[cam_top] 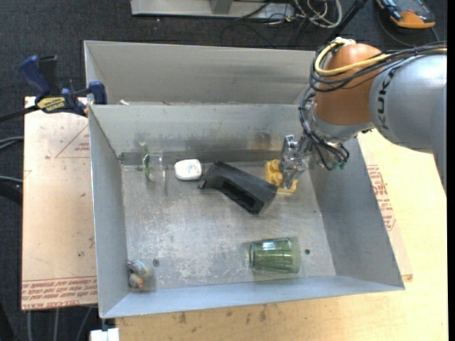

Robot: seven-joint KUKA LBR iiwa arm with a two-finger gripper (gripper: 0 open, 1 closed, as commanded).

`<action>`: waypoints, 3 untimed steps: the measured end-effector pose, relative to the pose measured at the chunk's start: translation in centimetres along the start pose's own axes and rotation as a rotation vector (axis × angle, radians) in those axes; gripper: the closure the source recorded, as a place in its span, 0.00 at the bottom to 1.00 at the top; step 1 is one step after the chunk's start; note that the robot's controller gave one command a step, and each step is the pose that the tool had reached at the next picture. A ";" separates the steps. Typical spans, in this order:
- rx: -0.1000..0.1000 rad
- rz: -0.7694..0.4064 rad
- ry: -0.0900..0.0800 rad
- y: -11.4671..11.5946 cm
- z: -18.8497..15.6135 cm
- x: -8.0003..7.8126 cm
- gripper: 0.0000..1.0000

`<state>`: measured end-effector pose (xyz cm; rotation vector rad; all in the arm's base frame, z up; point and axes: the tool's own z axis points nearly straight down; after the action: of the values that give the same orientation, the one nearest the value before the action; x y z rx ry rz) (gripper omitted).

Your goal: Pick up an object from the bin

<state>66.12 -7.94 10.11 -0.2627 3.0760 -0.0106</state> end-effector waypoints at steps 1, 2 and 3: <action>0.000 0.000 0.000 0.0 0.0 0.0 1.00; 0.000 0.000 0.000 0.0 0.0 0.0 1.00; 0.000 0.000 0.000 0.0 0.0 0.0 1.00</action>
Offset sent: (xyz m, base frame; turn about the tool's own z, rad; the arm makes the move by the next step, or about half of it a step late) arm 0.0001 0.0000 0.0486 0.0003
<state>66.12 -7.94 10.11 -0.2633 3.0760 -0.0112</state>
